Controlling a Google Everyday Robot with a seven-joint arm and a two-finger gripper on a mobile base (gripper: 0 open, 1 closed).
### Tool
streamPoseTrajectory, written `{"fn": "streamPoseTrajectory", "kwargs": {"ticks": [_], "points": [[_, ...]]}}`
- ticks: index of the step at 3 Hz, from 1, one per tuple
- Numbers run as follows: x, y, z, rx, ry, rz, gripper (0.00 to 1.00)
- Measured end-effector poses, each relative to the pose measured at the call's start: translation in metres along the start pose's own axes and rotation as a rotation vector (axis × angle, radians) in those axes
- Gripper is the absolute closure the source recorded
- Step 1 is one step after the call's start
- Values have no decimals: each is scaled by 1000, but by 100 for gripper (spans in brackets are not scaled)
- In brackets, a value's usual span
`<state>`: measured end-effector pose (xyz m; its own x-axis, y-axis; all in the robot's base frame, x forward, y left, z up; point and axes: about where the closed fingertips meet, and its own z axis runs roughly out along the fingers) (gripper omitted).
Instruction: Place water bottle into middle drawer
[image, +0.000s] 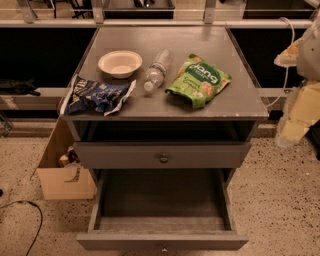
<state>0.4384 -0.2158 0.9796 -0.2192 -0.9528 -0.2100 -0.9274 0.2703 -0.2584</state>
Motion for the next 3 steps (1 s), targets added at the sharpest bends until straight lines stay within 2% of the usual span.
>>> {"fn": "streamPoseTrajectory", "kwargs": {"ticks": [2, 3], "points": [[-14, -20, -4, 10, -19, -25, 0], [-34, -56, 11, -1, -43, -85, 0]]}}
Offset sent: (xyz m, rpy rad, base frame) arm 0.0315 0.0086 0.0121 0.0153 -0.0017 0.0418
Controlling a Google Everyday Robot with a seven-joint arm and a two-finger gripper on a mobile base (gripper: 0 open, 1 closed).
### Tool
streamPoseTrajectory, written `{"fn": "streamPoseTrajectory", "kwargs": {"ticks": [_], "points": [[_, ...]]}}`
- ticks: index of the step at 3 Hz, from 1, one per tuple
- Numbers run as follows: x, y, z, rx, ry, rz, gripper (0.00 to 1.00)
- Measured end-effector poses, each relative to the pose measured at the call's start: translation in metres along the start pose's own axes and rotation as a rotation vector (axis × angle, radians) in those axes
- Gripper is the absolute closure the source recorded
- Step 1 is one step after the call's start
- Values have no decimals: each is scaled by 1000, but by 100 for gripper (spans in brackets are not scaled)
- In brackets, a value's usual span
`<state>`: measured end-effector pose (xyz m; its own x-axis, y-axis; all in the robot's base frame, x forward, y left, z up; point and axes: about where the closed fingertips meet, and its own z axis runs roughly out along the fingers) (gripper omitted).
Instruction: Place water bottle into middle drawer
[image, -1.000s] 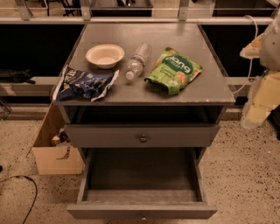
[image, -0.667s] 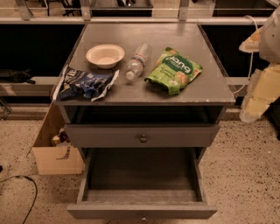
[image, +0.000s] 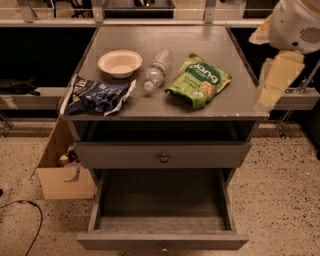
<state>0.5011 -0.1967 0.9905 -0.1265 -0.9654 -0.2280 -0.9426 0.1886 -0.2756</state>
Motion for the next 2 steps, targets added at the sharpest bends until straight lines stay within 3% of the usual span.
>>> {"fn": "streamPoseTrajectory", "kwargs": {"ticks": [1, 2], "points": [[-20, -51, 21, -8, -16, -68, 0], [-29, -64, 15, 27, -41, -71, 0]]}}
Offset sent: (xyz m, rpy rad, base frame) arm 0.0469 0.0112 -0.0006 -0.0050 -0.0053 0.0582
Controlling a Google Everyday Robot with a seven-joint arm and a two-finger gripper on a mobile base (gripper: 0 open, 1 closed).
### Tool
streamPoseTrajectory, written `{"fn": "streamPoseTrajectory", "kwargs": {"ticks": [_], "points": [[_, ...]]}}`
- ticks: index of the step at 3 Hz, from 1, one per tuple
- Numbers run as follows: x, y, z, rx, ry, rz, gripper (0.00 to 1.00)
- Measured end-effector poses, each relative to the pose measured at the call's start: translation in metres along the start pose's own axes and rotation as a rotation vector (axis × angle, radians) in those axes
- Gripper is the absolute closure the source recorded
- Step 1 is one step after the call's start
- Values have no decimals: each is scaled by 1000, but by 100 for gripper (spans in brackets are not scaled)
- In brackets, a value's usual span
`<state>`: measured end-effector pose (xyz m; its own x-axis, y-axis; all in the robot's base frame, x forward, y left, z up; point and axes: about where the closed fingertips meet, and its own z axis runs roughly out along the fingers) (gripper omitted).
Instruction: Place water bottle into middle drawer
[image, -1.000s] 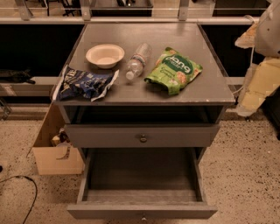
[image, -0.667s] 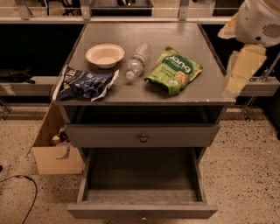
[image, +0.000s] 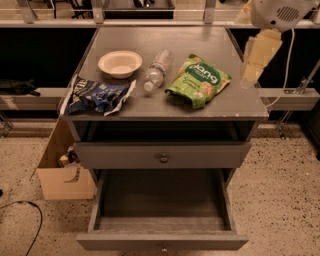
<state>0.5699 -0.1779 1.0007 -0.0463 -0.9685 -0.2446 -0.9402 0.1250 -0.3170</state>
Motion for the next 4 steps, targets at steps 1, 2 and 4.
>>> {"fn": "streamPoseTrajectory", "kwargs": {"ticks": [1, 2, 4], "points": [[-1, -1, 2, 4, 0, -1, 0], [-7, -23, 3, 40, 13, -11, 0], [-29, -97, 23, 108, 34, -110, 0]]}}
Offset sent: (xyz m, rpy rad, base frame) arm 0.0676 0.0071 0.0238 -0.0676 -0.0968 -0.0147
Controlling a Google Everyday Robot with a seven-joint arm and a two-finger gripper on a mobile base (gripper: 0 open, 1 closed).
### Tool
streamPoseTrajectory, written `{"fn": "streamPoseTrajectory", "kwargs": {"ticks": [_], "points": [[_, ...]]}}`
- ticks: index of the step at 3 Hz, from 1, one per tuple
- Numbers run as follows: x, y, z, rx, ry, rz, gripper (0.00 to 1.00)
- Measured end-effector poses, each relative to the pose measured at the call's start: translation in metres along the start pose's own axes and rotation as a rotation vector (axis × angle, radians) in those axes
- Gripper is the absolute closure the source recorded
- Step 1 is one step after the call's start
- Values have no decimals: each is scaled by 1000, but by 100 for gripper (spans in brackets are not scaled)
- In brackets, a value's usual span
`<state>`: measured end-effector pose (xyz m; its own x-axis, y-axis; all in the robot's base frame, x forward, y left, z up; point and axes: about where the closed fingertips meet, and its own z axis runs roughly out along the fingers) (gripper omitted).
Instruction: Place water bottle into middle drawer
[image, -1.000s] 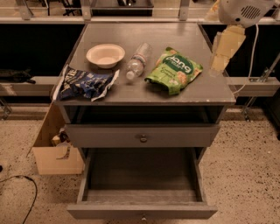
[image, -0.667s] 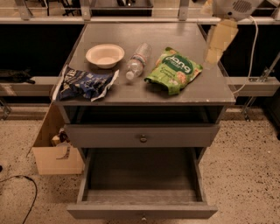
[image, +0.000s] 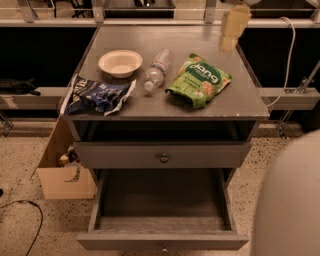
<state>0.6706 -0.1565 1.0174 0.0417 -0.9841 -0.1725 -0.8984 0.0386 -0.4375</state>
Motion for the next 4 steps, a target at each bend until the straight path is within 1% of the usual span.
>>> {"fn": "streamPoseTrajectory", "kwargs": {"ticks": [1, 2, 3, 4], "points": [[-18, -22, 26, -7, -3, -74, 0], [-46, -31, 62, -46, -25, -147, 0], [-74, -41, 111, -70, -87, -203, 0], [-76, -41, 114, -67, -103, -205, 0]]}}
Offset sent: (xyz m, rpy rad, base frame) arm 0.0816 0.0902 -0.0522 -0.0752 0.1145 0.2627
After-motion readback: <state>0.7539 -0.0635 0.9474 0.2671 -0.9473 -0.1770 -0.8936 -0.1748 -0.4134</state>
